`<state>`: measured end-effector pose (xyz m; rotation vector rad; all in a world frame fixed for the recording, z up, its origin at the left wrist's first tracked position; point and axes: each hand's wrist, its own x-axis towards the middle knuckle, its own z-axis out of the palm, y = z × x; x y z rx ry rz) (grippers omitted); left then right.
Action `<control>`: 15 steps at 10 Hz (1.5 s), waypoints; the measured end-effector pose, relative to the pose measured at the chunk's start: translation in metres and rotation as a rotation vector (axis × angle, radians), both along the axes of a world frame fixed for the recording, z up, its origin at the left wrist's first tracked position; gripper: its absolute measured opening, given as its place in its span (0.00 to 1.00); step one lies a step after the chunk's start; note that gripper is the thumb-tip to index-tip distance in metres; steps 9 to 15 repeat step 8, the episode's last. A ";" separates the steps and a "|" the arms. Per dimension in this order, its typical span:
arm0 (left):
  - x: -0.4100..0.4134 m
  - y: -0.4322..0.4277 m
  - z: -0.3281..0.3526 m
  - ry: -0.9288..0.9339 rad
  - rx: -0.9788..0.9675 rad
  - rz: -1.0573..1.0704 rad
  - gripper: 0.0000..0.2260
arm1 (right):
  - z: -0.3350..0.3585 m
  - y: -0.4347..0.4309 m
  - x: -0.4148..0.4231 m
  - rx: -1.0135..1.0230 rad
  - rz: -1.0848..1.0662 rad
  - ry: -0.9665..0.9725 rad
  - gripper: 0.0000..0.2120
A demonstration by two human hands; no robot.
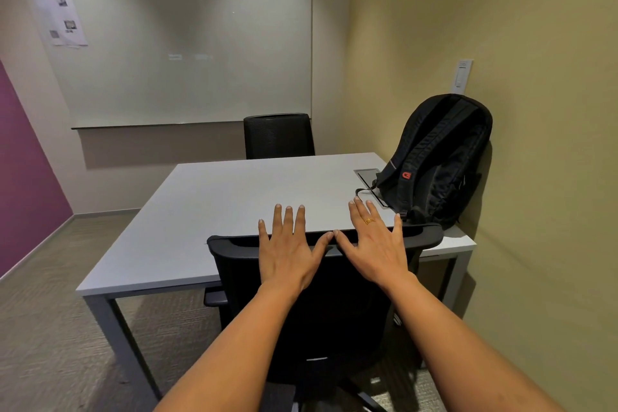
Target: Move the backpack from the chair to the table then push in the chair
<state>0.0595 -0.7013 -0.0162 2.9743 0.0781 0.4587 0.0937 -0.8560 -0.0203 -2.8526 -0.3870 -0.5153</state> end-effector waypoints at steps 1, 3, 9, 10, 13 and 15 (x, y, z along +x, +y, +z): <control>0.000 -0.001 -0.001 0.006 -0.005 0.000 0.37 | 0.001 -0.001 0.001 0.003 -0.004 0.004 0.33; 0.001 -0.007 0.002 0.028 0.000 0.003 0.37 | 0.003 -0.006 0.002 0.007 0.005 0.018 0.31; 0.024 0.003 0.059 -0.150 -0.041 -0.080 0.45 | 0.069 0.009 0.013 0.081 -0.059 -0.078 0.31; 0.024 0.003 0.059 -0.150 -0.041 -0.080 0.45 | 0.069 0.009 0.013 0.081 -0.059 -0.078 0.31; 0.024 0.003 0.059 -0.150 -0.041 -0.080 0.45 | 0.069 0.009 0.013 0.081 -0.059 -0.078 0.31; 0.024 0.003 0.059 -0.150 -0.041 -0.080 0.45 | 0.069 0.009 0.013 0.081 -0.059 -0.078 0.31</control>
